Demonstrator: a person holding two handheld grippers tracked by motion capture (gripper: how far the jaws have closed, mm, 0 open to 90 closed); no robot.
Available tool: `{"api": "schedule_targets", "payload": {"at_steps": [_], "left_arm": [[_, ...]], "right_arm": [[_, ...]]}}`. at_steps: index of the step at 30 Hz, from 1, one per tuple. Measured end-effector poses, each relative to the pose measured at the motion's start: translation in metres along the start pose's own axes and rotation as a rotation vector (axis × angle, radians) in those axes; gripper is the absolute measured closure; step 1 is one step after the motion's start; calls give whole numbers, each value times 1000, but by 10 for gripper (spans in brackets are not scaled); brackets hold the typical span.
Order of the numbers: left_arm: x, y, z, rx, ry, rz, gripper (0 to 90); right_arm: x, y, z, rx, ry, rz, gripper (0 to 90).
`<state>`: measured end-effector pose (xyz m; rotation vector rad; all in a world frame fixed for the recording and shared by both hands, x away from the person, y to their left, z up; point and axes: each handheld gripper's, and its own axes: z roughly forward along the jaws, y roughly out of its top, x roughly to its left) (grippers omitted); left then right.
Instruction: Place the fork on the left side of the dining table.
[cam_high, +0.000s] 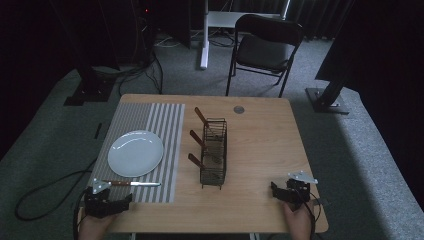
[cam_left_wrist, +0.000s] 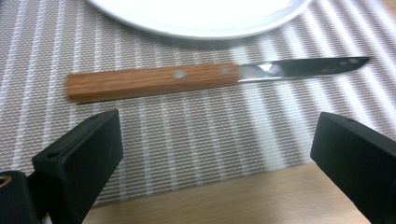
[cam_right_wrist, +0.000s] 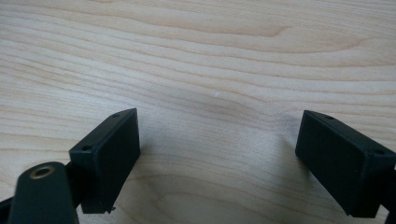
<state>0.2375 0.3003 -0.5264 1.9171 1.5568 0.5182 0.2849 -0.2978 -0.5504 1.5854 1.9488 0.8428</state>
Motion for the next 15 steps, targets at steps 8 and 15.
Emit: {"api": "schedule_targets", "payload": {"at_steps": [8, 15], "left_arm": [[-7, 8, -6, -25, -42, 33, 25], [-17, 17, -8, -35, -77, 61, 25]], "right_arm": [[0, 0, 0, 0, 0, 0, 134], [0, 0, 0, 0, 1, 0, 135]]}}
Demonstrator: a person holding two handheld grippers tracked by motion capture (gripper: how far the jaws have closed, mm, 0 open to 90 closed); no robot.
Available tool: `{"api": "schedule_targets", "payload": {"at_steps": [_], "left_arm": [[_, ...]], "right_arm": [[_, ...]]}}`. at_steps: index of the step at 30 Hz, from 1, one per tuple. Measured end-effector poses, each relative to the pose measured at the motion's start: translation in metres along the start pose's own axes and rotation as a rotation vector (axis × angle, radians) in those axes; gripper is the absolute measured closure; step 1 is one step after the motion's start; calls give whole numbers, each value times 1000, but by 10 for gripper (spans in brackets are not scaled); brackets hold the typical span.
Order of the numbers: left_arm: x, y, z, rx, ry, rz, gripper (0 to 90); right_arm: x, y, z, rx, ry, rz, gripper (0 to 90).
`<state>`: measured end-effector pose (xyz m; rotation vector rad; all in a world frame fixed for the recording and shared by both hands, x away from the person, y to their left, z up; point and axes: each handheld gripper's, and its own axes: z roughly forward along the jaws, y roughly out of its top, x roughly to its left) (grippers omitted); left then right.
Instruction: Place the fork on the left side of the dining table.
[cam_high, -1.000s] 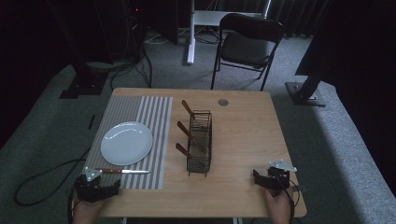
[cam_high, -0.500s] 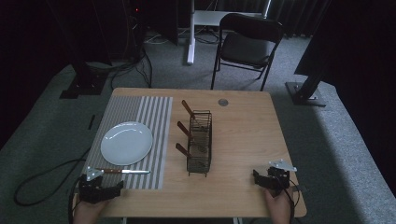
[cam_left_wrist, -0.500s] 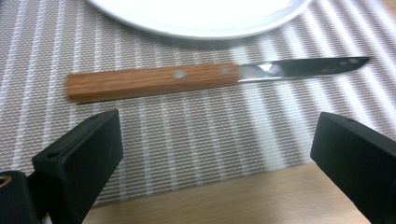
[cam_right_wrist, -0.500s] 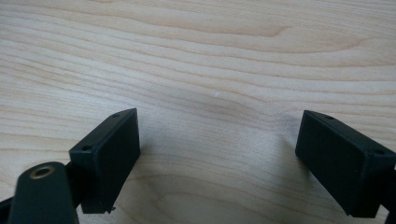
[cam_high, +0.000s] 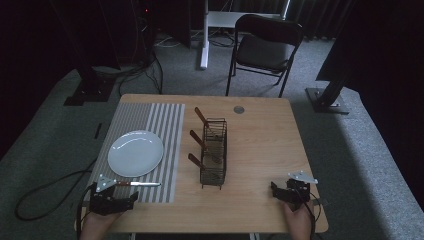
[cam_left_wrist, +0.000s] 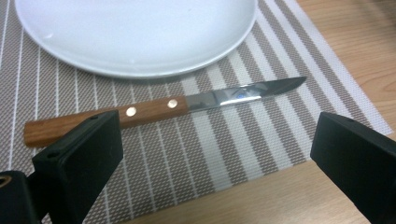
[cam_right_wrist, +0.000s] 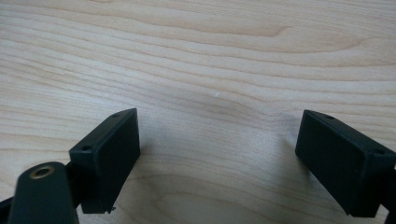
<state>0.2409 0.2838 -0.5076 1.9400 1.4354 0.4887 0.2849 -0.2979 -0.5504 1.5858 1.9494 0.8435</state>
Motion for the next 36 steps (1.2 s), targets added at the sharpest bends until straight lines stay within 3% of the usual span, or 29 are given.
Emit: {"api": "schedule_targets", "payload": {"at_steps": [12, 24, 36], "left_arm": [[-10, 15, 1, -10, -63, 27, 26], [-17, 33, -3, -59, -120, 48, 33], [-28, 58, -5, -87, -162, 107, 33]], "right_arm": [[0, 0, 0, 0, 1, 1, 134], [0, 0, 0, 1, 0, 0, 134], [0, 0, 0, -1, 1, 0, 134]]}}
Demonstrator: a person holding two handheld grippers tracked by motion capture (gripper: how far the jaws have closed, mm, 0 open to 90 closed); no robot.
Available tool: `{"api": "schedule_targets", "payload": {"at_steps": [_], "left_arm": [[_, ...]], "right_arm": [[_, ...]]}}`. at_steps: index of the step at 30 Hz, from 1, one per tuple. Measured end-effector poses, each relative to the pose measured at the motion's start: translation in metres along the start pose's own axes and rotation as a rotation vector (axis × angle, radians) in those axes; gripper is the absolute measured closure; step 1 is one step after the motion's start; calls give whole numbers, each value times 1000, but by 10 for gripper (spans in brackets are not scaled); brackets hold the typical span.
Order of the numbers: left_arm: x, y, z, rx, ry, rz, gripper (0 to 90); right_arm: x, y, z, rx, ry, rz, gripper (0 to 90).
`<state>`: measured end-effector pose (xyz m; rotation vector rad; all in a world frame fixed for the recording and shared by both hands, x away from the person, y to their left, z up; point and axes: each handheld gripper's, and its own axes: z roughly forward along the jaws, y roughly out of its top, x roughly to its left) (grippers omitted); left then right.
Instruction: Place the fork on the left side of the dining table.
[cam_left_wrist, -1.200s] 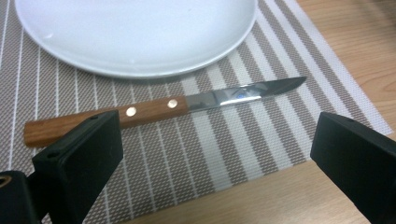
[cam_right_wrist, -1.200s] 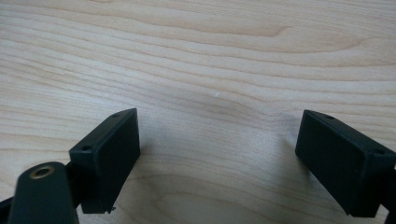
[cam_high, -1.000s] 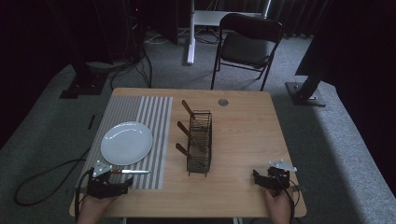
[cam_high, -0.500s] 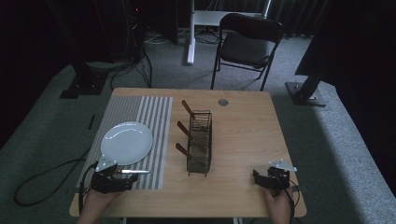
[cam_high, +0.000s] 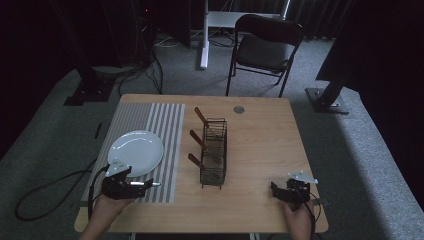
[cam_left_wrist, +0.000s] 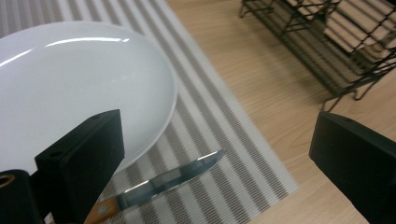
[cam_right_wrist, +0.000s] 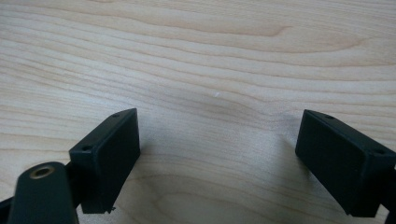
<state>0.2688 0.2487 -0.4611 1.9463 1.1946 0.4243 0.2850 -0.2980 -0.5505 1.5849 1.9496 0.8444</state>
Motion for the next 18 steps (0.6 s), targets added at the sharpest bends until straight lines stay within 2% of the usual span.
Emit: {"api": "schedule_targets", "payload": {"at_steps": [2, 3, 8, 13, 18], "left_arm": [[0, 2, 1, 0, 9, 14, 33], [0, 7, 2, -6, -10, 12, 33], [-1, 18, 4, -12, -19, 23, 34], [-5, 33, 7, -30, -36, 50, 34], [-8, 42, 9, -45, -55, 53, 34]], "right_arm": [[0, 0, 0, 0, 0, 0, 134], [0, 0, 0, 0, 0, 0, 134], [0, 0, 0, 0, 0, -1, 134], [0, 0, 0, 0, 0, -1, 134], [0, 0, 0, 0, 0, -1, 134]]}}
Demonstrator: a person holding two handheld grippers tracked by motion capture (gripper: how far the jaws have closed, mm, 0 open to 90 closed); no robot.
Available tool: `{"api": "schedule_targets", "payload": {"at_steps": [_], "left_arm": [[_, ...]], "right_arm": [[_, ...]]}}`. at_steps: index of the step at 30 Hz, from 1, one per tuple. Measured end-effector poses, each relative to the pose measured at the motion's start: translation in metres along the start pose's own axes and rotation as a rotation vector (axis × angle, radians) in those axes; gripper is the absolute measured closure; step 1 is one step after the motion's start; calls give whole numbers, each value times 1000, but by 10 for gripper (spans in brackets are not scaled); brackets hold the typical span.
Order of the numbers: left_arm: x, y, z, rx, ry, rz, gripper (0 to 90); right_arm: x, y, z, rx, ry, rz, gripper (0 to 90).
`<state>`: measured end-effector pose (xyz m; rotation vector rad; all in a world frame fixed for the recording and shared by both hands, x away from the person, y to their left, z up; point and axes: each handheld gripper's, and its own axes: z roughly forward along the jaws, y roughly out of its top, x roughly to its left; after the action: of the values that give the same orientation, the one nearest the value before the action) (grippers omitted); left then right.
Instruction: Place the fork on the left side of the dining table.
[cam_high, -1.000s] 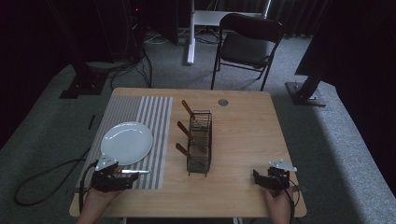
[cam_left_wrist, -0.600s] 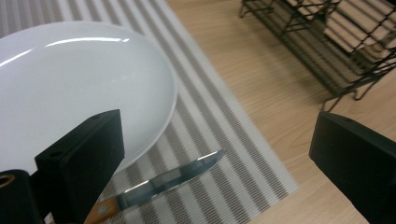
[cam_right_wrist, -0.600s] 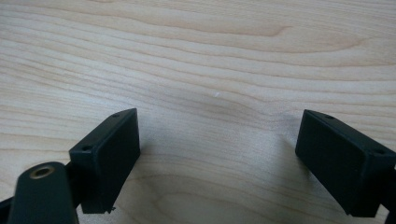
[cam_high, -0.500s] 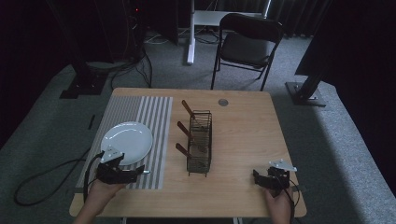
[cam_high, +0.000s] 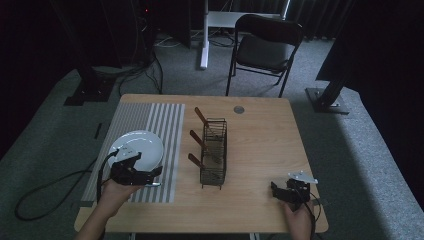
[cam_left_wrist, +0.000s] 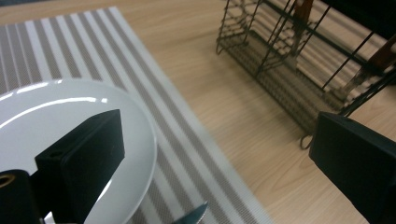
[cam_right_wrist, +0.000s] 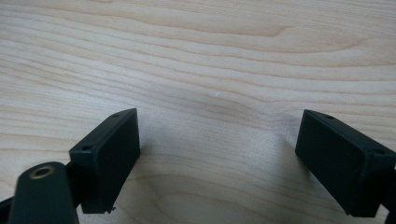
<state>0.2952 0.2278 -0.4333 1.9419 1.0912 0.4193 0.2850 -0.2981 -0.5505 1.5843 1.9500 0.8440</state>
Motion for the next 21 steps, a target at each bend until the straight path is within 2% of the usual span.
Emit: {"api": "schedule_targets", "payload": {"at_steps": [3, 6, 11, 14, 15, 20, 21], "left_arm": [[-3, 9, 2, -8, 0, 19, 34], [-3, 12, 4, -16, 2, 19, 34], [-6, 21, 10, -28, -17, 36, 42], [-7, 25, 13, -27, -23, 36, 42], [-7, 29, 16, -14, -21, 52, 42], [-7, 37, 21, -19, -33, 37, 42], [-7, 41, 23, -30, -47, 25, 42]], "right_arm": [[0, 0, 0, 0, 0, 0, 134], [0, 0, 0, -1, 0, 0, 134], [0, 0, 0, 0, 0, 0, 134], [0, 0, 0, -1, 0, 0, 134], [0, 0, 0, 0, 0, 0, 134], [0, 0, 0, 0, 0, 0, 134], [0, 0, 0, 0, 0, 0, 134]]}}
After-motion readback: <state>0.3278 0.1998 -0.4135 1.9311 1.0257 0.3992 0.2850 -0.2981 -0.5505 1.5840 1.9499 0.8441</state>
